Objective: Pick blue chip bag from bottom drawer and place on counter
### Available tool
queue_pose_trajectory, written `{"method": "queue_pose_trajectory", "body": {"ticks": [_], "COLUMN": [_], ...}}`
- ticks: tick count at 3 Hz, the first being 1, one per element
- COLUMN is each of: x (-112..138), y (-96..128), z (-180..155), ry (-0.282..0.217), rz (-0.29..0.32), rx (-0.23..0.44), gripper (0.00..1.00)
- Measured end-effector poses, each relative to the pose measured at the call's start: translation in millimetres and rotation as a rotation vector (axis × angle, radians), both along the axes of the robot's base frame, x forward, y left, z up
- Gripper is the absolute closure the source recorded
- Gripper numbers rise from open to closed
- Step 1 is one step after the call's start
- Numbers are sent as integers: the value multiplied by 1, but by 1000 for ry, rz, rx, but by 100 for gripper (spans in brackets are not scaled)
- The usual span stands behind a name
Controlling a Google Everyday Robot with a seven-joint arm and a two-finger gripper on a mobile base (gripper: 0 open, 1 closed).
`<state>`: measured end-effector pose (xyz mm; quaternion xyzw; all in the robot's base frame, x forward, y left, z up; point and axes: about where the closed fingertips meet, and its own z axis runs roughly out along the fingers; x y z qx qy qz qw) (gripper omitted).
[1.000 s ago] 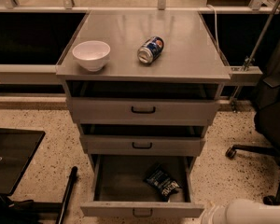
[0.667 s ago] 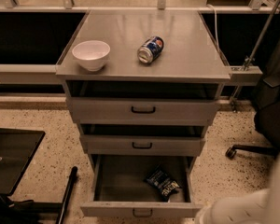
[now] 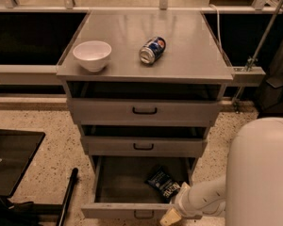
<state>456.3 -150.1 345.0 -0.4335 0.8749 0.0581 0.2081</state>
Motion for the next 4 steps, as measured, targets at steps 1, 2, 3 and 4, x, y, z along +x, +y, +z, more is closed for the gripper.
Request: {"method": "queue_pose_trajectory", "body": {"ticks": [1, 2, 3, 4], "x": [1, 5, 5, 6], "y": [-1, -13, -41, -30], "z": [2, -3, -32, -79], "ry": [-3, 25, 78, 169], "rz": [-3, -15, -13, 81], "rx": [0, 40, 108, 155], "gripper": [0, 0, 0, 0]}}
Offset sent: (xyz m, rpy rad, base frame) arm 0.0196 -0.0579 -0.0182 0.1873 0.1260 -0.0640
